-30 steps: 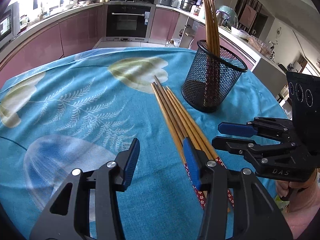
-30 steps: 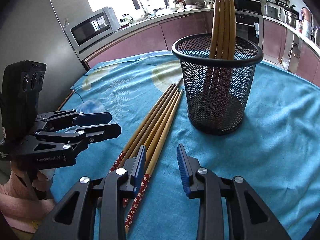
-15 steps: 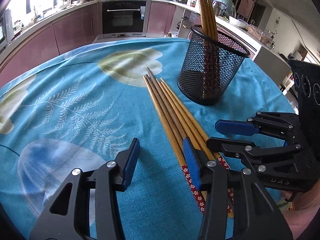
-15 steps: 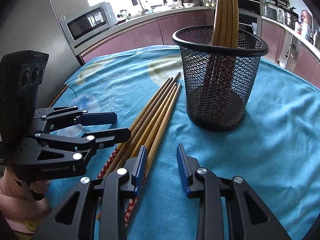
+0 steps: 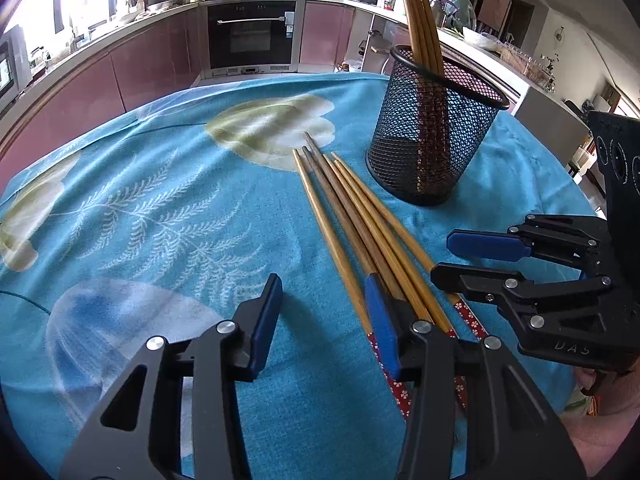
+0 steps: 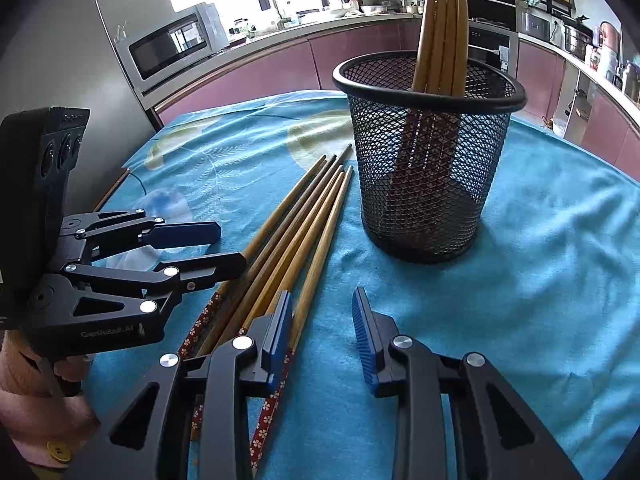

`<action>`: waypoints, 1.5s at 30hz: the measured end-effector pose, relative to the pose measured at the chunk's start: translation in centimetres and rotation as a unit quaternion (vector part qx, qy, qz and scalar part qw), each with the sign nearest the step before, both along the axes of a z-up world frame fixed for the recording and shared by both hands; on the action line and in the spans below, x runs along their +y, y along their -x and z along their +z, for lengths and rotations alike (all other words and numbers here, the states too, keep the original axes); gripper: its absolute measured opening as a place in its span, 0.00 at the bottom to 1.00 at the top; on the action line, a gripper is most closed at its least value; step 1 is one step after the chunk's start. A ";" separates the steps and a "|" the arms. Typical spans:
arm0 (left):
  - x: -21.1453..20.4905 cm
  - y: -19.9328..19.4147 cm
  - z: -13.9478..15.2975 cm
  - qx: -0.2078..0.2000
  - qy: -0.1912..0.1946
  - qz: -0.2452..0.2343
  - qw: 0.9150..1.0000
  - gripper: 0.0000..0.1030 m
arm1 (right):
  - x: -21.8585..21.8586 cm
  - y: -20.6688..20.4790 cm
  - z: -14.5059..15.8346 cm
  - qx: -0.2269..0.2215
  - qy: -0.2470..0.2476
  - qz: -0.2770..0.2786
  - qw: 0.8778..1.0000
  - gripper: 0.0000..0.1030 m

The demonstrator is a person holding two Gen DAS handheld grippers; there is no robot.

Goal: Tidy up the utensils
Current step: 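Move both open grippers back down to the remaining chopsticks, then grasp a chopstick with the right gripper while the left gripper grasps another and lifts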

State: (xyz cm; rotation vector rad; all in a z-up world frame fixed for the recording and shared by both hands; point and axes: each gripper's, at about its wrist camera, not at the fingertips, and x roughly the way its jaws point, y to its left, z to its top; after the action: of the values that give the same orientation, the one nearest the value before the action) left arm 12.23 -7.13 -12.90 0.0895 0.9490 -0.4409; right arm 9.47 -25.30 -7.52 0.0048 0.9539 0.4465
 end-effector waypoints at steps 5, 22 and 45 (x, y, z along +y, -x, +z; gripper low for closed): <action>-0.1 -0.2 -0.1 -0.001 -0.001 0.004 1.000 0.41 | 0.2 -0.1 0.0 -0.003 0.006 -0.001 1.000 0.28; -1.7 -4.3 -0.1 0.002 -0.019 0.011 1.000 0.20 | 2.3 -2.6 -0.3 -0.019 0.031 -0.017 0.999 0.19; 0.1 -2.3 2.0 -0.010 0.041 0.030 0.999 0.08 | 0.3 -0.8 1.8 -0.021 -0.033 -0.003 0.999 0.05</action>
State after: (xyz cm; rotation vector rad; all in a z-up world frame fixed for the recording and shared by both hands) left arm 14.52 -7.03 -10.92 -0.0088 0.9105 -0.4230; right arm 10.24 -24.99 -5.75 0.0587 0.8980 0.4706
